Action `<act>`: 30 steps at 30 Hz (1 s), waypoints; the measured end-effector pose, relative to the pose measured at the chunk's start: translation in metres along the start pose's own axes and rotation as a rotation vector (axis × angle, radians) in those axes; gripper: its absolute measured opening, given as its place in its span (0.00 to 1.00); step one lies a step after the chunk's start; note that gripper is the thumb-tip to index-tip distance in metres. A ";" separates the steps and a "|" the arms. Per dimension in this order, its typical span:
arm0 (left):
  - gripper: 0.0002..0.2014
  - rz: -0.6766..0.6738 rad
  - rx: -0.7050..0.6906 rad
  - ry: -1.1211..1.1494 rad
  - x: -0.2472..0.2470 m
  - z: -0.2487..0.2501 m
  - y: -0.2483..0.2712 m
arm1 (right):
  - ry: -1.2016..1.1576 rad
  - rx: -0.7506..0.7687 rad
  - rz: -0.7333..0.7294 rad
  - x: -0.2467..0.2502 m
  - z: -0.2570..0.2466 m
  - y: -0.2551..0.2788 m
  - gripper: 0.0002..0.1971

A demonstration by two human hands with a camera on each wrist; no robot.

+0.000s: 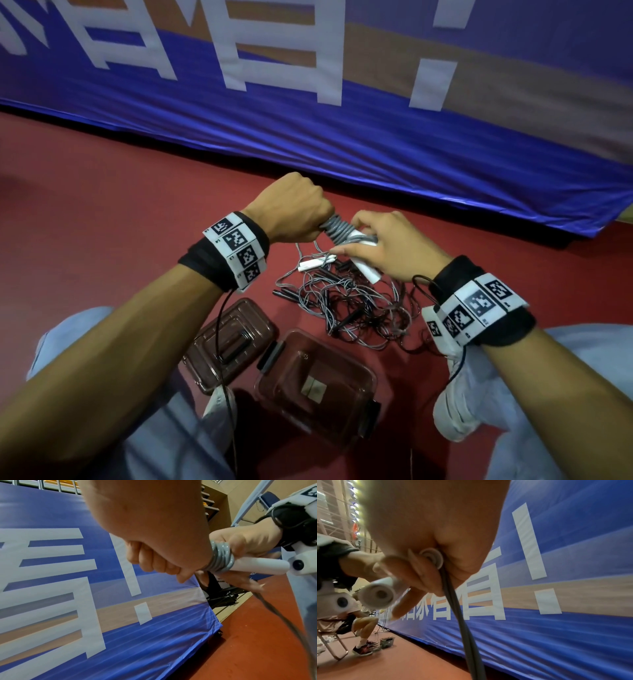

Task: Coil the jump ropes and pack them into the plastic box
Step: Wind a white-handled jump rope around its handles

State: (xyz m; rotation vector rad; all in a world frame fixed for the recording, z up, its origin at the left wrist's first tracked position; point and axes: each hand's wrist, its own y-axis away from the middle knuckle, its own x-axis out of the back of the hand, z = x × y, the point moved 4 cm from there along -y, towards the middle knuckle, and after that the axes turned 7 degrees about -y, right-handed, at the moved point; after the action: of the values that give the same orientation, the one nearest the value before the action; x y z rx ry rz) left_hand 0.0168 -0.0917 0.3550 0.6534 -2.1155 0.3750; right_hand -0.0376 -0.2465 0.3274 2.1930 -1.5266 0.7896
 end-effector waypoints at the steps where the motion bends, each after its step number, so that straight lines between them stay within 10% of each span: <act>1: 0.10 0.052 -0.010 -0.013 -0.001 -0.001 0.000 | -0.021 0.012 -0.020 -0.003 0.000 0.000 0.23; 8: 0.26 0.344 -0.034 0.066 -0.004 -0.004 0.006 | -0.258 -0.056 -0.195 -0.013 -0.013 0.004 0.16; 18: 0.20 0.589 -0.042 0.114 0.011 -0.002 0.017 | -0.448 -0.046 -0.331 -0.005 -0.026 0.012 0.16; 30: 0.22 0.762 0.206 0.358 0.031 -0.002 0.026 | -1.068 -0.139 -0.546 -0.023 -0.029 0.012 0.42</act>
State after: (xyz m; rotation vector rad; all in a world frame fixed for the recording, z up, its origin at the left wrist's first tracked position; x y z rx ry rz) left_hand -0.0120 -0.0790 0.3803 -0.1433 -1.9147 1.0514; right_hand -0.0622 -0.2170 0.3355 2.8473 -1.1081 -0.7556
